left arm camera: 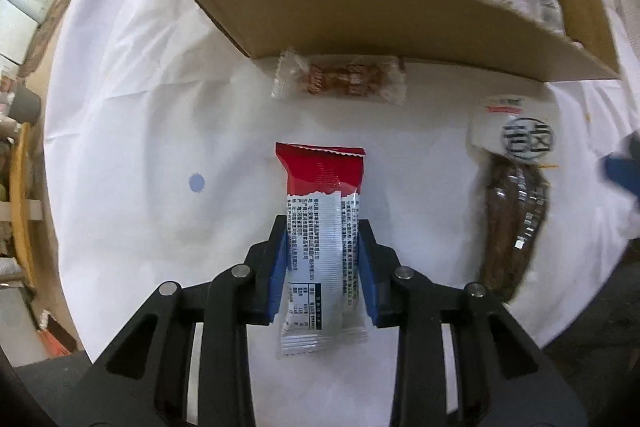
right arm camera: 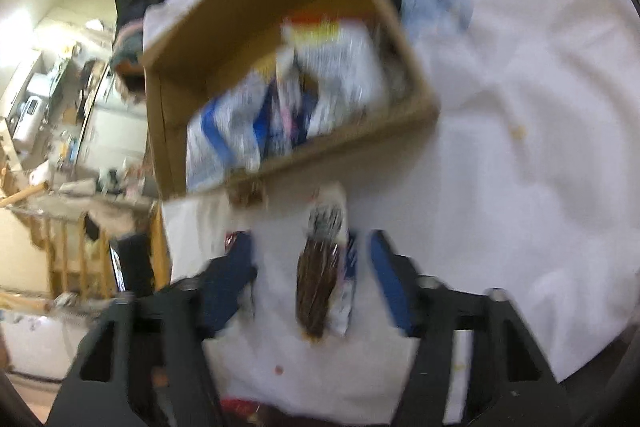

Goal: Organize snacks
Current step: 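Grasp the brown jerky packet with the right gripper while the left holds the red bar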

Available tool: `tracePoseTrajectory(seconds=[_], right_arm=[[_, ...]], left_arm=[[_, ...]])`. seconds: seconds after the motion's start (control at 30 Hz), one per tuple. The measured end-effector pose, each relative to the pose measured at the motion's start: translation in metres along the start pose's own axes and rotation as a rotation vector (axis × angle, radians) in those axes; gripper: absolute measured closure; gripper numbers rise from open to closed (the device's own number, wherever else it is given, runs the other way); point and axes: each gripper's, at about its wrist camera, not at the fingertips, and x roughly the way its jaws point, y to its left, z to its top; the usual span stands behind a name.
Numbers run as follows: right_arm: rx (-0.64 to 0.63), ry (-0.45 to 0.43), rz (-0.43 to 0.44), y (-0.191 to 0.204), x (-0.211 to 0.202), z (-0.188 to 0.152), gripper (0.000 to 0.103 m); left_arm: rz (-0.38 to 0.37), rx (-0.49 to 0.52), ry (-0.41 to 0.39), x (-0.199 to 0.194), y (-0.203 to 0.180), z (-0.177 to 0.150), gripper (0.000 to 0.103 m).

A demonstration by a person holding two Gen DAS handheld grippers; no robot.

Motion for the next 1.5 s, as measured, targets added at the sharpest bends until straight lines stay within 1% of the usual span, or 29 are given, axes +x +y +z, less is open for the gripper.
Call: tracePoseTrajectory(seconds=[0.07,0.17,0.23,0.27,0.3,0.33,0.37,0.43,0.5,0.53,0.63,0.7,0.73,0.77,0.8,0.87,0.93,0.97,1.03,1.17,1.4,1.47,1.5], right_arm=[[0.013,0.059,-0.008,-0.002,0.017,-0.002,0.063],[0.002,0.095,-0.059,0.000,0.034,-0.004,0.064],[-0.003,0.116,-0.074,0.001,0.043,-0.005,0.065],[-0.007,0.125,-0.078,0.001,0.046,-0.006,0.066],[-0.014,0.136,-0.075,0.003,0.050,-0.007,0.070],[-0.018,0.139,-0.065,0.005,0.051,-0.008,0.071],[-0.023,0.136,-0.048,0.007,0.051,-0.008,0.072],[-0.040,0.122,-0.015,0.014,0.048,-0.007,0.073],[-0.064,0.131,0.017,0.020,0.050,-0.009,0.073],[-0.082,0.148,0.018,0.025,0.056,-0.009,0.073],[-0.110,0.196,-0.031,0.033,0.083,-0.011,0.073],[-0.096,0.224,-0.022,0.034,0.095,-0.012,0.073],[-0.104,0.223,-0.031,0.037,0.100,-0.013,0.073],[-0.127,0.207,-0.042,0.042,0.101,-0.014,0.083],[-0.140,0.201,-0.038,0.045,0.102,-0.013,0.087],[-0.167,0.173,-0.028,0.049,0.097,-0.013,0.093],[-0.195,0.139,-0.012,0.053,0.087,-0.014,0.095],[-0.198,0.130,-0.002,0.054,0.082,-0.015,0.096],[-0.198,0.113,0.029,0.054,0.070,-0.019,0.102],[-0.230,0.079,0.050,0.059,0.049,-0.029,0.103],[-0.229,0.016,0.074,0.051,0.017,-0.040,0.103],[-0.229,0.003,0.062,0.050,0.013,-0.041,0.103],[-0.244,0.002,0.040,0.050,0.013,-0.043,0.103]], left_arm=[[-0.042,-0.012,-0.017,-0.017,0.003,-0.004,0.075],[-0.096,-0.021,-0.064,-0.052,0.019,-0.014,0.075],[-0.121,-0.030,-0.100,-0.073,0.028,-0.021,0.075],[-0.126,-0.036,-0.116,-0.078,0.030,-0.017,0.075],[-0.129,-0.041,-0.133,-0.084,0.035,-0.015,0.075],[-0.131,-0.052,-0.146,-0.088,0.043,-0.010,0.075],[-0.134,-0.063,-0.154,-0.091,0.042,0.003,0.075],[-0.148,-0.090,-0.161,-0.094,0.041,0.008,0.075],[-0.164,-0.120,-0.163,-0.090,0.052,0.011,0.075],[-0.168,-0.132,-0.165,-0.090,0.055,0.011,0.075],[-0.189,-0.154,-0.162,-0.082,0.056,0.014,0.075],[-0.188,-0.151,-0.169,-0.071,0.045,0.019,0.075],[-0.188,-0.152,-0.173,-0.071,0.045,0.019,0.075],[-0.191,-0.155,-0.175,-0.071,0.045,0.019,0.075],[-0.191,-0.155,-0.176,-0.070,0.045,0.019,0.075],[-0.186,-0.159,-0.173,-0.068,0.046,0.018,0.075],[-0.183,-0.169,-0.171,-0.067,0.048,0.019,0.075],[-0.180,-0.179,-0.174,-0.067,0.050,0.020,0.075],[-0.181,-0.190,-0.181,-0.068,0.051,0.020,0.075],[-0.153,-0.185,-0.206,-0.069,0.049,0.021,0.075],[-0.130,-0.198,-0.201,-0.063,0.050,0.021,0.075],[-0.123,-0.199,-0.204,-0.062,0.050,0.021,0.075],[-0.120,-0.198,-0.205,-0.062,0.049,0.021,0.075]])
